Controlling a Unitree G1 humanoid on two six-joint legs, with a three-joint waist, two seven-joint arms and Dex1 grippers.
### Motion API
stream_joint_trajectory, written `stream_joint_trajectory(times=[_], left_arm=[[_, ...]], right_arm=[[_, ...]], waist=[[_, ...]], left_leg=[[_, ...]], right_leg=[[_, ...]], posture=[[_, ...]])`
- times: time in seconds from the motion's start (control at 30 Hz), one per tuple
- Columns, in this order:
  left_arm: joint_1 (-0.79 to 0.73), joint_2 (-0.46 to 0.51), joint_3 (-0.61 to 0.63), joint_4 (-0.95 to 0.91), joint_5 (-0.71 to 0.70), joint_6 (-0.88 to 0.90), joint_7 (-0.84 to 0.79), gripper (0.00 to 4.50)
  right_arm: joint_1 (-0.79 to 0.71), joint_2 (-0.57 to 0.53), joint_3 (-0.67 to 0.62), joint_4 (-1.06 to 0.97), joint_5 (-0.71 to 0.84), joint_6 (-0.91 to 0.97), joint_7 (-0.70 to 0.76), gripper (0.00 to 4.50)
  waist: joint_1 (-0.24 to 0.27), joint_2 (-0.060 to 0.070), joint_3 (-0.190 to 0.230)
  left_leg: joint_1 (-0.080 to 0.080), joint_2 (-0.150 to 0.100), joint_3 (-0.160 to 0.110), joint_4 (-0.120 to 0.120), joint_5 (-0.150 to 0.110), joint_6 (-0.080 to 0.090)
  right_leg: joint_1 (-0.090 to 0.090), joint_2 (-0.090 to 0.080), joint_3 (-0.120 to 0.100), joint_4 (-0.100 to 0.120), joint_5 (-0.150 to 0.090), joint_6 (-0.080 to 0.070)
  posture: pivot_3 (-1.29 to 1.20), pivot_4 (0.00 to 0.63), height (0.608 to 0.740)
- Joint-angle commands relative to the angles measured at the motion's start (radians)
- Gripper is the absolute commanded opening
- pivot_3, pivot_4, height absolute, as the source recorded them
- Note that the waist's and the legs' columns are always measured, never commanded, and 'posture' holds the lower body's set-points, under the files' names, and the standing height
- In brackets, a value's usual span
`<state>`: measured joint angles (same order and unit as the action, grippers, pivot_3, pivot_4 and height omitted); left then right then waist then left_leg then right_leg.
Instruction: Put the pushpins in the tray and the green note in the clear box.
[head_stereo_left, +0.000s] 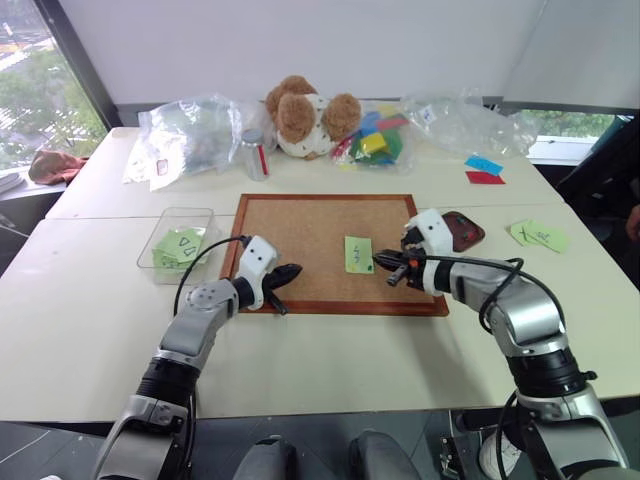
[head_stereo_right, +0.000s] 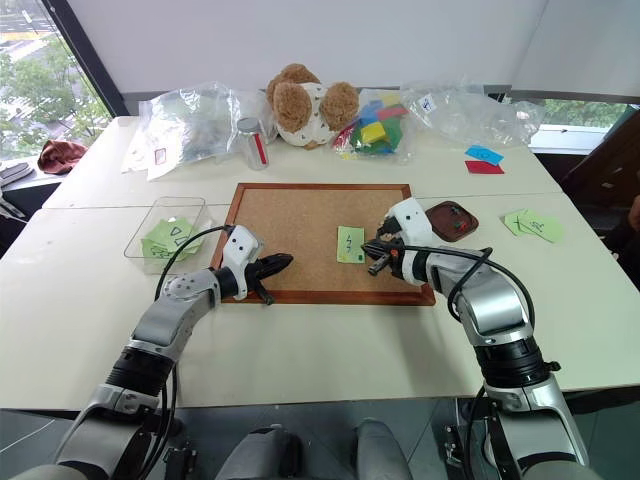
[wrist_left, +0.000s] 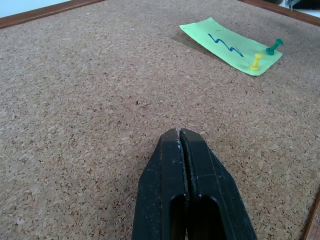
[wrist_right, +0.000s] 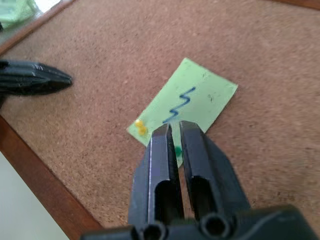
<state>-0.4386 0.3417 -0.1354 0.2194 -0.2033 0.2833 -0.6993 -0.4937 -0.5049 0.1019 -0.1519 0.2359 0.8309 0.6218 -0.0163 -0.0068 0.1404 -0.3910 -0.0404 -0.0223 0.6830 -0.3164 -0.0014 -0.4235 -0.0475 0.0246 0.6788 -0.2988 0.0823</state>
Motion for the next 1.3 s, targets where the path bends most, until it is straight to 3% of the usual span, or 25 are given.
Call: stream_joint_trajectory(times=[0.03,0.13,0.17,0.23,0.4,0.8,0.9,1.07,1.3], left_arm=[[0.034,0.011,-0.019,0.038,0.03,0.031,-0.007,0.0],[0.037,0.012,-0.018,0.035,0.03,0.032,-0.006,0.0],[0.038,0.012,-0.018,0.033,0.029,0.033,-0.005,0.0],[0.042,0.013,-0.018,0.028,0.029,0.036,-0.005,0.0],[0.047,0.012,-0.018,0.023,0.028,0.039,-0.004,0.0],[0.046,0.011,-0.021,0.022,0.029,0.039,-0.005,0.0],[0.049,0.012,-0.021,0.021,0.029,0.038,-0.005,0.0],[0.05,0.014,-0.02,0.021,0.03,0.038,-0.004,0.0],[0.05,0.012,-0.026,0.028,0.032,0.041,-0.009,0.0]], right_arm=[[-0.012,0.014,0.011,-0.004,-0.008,-0.038,-0.005,0.06],[-0.01,0.013,0.028,0.022,-0.024,-0.065,-0.001,0.06],[-0.012,0.013,0.029,0.023,-0.025,-0.069,0.0,0.29],[-0.021,0.013,0.022,0.015,-0.018,-0.065,0.002,0.91],[-0.038,0.013,0.014,0.002,-0.01,-0.043,0.003,3.42],[-0.016,0.019,0.032,0.105,-0.035,-0.103,0.003,3.42],[-0.019,0.023,0.029,0.122,-0.038,-0.117,0.004,2.61],[-0.027,0.024,0.029,0.126,-0.039,-0.127,0.007,0.12],[-0.038,-0.004,-0.009,0.029,-0.008,-0.071,0.016,0.05]], waist=[[0.0,0.0,0.0],[0.0,0.0,0.0],[0.0,0.0,0.0],[0.0,0.0,0.0],[-0.001,0.0,0.0],[-0.001,0.0,0.0],[-0.002,0.0,0.0],[-0.002,0.0,0.0],[0.0,0.0,0.0]], left_leg=[[0.0,0.0,0.0,0.0,0.0,0.0],[0.0,0.0,0.0,0.0,0.0,0.0],[0.0,0.0,0.0,0.0,0.0,0.0],[0.0,0.0,0.0,0.0,0.0,0.0],[0.0,0.0,0.0,0.0,0.0,0.0],[0.0,0.0,0.0,0.0,0.0,0.0],[0.0,0.0,0.0,0.0,0.0,0.0],[0.0,0.0,0.0,0.0,0.0,0.0],[0.0,0.0,0.0,0.0,0.0,0.0]], right_leg=[[0.0,0.0,0.0,0.0,0.0,0.0],[0.0,0.0,0.0,0.0,0.0,0.0],[0.0,0.0,0.0,0.0,0.0,0.0],[0.0,0.0,0.0,0.0,0.0,0.0],[0.0,0.0,0.0,0.0,0.0,0.0],[0.0,0.0,0.0,0.0,0.0,0.0],[0.0,0.0,0.0,0.0,0.0,0.0],[0.0,0.0,0.0,0.0,0.0,0.0],[0.0,0.0,0.0,0.0,0.0,0.0]], posture=[[0.0,0.15,0.74],[0.0,0.15,0.74],[0.0,0.15,0.74],[0.0,0.15,0.74],[0.0,0.15,0.74],[0.0,0.15,0.74],[0.0,0.15,0.74],[0.0,0.15,0.74],[0.0,0.15,0.74]])
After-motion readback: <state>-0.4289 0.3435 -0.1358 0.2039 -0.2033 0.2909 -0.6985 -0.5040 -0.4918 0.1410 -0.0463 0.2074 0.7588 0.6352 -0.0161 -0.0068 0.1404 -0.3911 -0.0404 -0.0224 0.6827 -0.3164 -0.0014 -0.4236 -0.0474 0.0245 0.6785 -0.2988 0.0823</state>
